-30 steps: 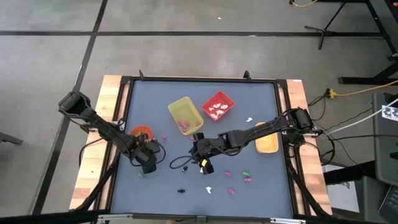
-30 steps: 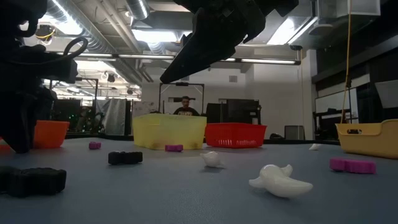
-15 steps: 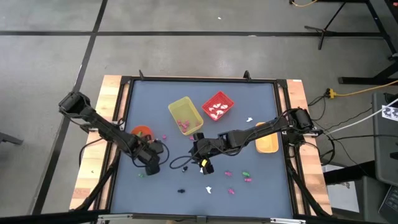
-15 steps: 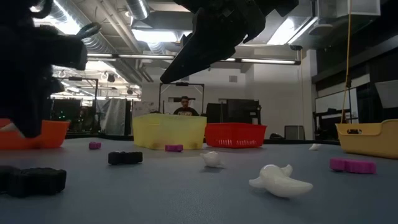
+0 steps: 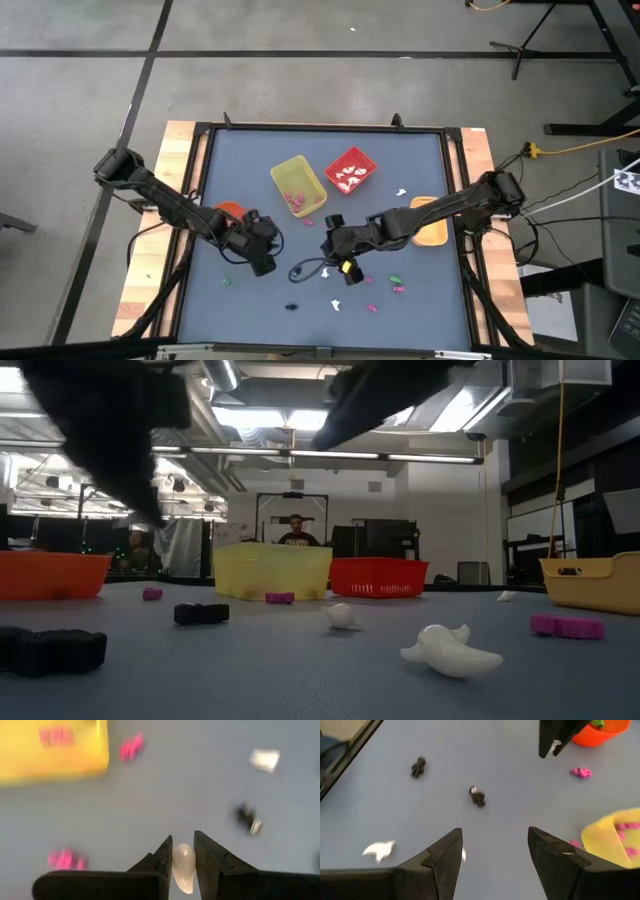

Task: Sort Halloween decoration
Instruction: Put the white ghost toy into the red bin, then put the pink skeleton toy into the yellow bin

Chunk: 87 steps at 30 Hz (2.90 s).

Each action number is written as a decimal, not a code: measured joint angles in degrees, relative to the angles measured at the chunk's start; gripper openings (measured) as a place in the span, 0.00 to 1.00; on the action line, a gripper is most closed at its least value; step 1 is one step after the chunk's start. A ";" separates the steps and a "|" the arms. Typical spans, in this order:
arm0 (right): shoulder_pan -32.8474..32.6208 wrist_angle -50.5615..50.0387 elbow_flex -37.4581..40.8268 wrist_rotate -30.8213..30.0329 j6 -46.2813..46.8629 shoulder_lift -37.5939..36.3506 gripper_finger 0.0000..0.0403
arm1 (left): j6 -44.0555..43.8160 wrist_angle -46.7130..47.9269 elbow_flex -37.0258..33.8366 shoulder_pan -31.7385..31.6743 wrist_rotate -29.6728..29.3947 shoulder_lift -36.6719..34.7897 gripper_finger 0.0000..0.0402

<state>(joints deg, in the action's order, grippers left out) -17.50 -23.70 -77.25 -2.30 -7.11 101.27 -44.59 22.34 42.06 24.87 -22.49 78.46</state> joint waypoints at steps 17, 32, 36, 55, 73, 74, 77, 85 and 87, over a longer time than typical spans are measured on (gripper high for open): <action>-7.38 -30.07 0.00 -9.15 11.14 -13.12 0.56 | 34.34 -58.14 0.11 -17.43 -7.50 10.10 0.10; -7.28 -34.43 0.00 -9.23 12.89 -14.51 0.56 | 34.71 -80.59 8.30 -35.01 3.19 32.87 0.10; -7.26 -33.33 0.00 -9.23 12.89 -14.53 0.56 | 36.40 -77.73 14.79 -36.93 5.51 37.68 0.11; -7.28 -29.15 0.00 -1.02 13.35 -14.53 0.56 | 37.54 -70.79 20.17 -38.48 3.36 40.33 0.36; -8.59 -14.02 12.03 1.48 29.57 -14.49 0.56 | 37.54 -70.76 20.17 -38.48 3.31 40.30 0.42; -8.91 -12.43 13.21 1.48 30.58 -14.49 0.56 | 37.54 -70.76 20.17 -38.48 3.30 40.30 0.42; -10.57 -7.11 16.78 1.44 31.44 -14.49 0.56 | 37.54 -70.77 20.17 -38.48 3.31 40.30 0.42; -16.71 6.52 26.25 -5.84 31.52 -14.46 0.56 | 37.54 -70.76 20.17 -38.48 3.31 40.30 0.42; -17.99 9.07 27.82 -8.02 31.52 -14.14 0.56 | 37.54 -70.78 20.17 -38.48 3.29 40.30 0.42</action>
<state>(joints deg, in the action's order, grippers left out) -35.48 -14.63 -49.43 -10.32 24.41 87.13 -7.05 -48.44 62.24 -13.61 -19.20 118.76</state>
